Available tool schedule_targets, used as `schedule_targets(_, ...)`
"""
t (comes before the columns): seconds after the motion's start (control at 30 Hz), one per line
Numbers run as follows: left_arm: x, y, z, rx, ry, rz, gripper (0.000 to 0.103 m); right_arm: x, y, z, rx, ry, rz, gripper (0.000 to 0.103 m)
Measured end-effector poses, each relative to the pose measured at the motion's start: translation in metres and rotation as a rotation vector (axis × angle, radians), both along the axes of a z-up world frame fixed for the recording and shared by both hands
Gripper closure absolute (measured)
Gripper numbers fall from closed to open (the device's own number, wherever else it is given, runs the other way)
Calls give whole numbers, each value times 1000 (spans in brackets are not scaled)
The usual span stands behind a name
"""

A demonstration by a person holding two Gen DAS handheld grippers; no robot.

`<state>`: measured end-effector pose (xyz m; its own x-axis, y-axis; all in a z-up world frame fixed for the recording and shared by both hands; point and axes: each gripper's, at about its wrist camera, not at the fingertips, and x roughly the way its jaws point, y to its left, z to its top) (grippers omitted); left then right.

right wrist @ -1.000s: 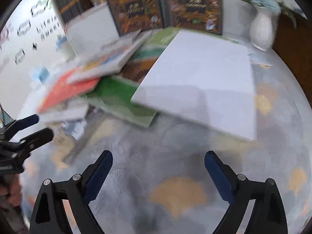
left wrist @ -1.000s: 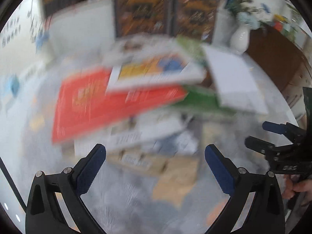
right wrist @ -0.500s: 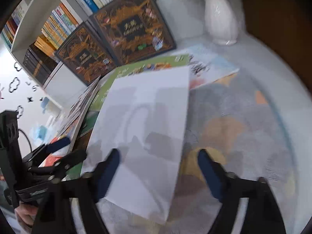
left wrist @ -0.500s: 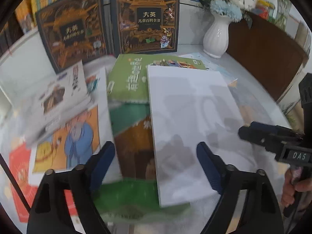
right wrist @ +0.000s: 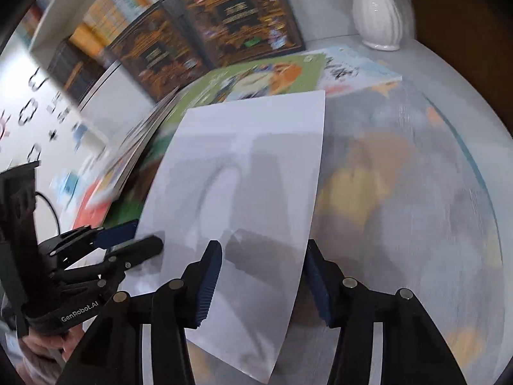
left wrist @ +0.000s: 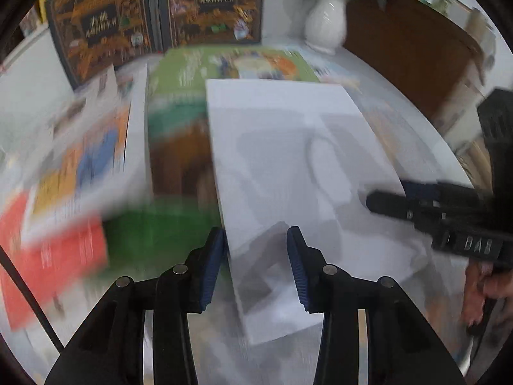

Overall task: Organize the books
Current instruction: 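Reach the left tool to the blank white book and grasp its edge, then lift the white book with the left tool and carry it to the clear tabletop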

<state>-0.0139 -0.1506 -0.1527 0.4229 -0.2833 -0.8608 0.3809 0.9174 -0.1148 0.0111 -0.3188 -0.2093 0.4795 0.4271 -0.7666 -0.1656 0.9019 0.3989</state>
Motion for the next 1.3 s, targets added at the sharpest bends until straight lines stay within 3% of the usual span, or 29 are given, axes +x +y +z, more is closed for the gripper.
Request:
schedule_targets(0.1,-48,22,-2,-22,51,-50,66,-34,3,-5,57,52,130,50)
schedule_targets(0.2,-72,55,-11,-162,160,-68,66,-60,2,-11,116,67,278,50)
schedule_targets(0.33,-58,75,-17,-284,224,-53,72,-49,-16,-25,282,85,275,52)
schedule_targets(0.4,-50,76,-19,-308,232,-30,73,-35,-19,-32,347,85,251,55)
schedule_targets(0.53,-54,74,-15,-303,201,10,75,-29,-17,-36,300,59,166,84)
schedule_targets(0.6,-58,70,-12,-269,174,12,74,-29,-17,-37,306,66,133,84)
schedule_targets(0.73,-62,62,-5,-176,146,32,74,-43,5,-13,130,-4,119,84)
schedule_targets(0.83,-65,67,6,-121,108,51,74,-56,11,2,133,-35,142,84)
schedule_targets(1.13,-71,116,47,-179,49,81,71,-91,51,56,113,-172,209,84)
schedule_targets(1.3,-79,158,66,-136,-44,147,71,-99,109,88,71,-234,307,84)
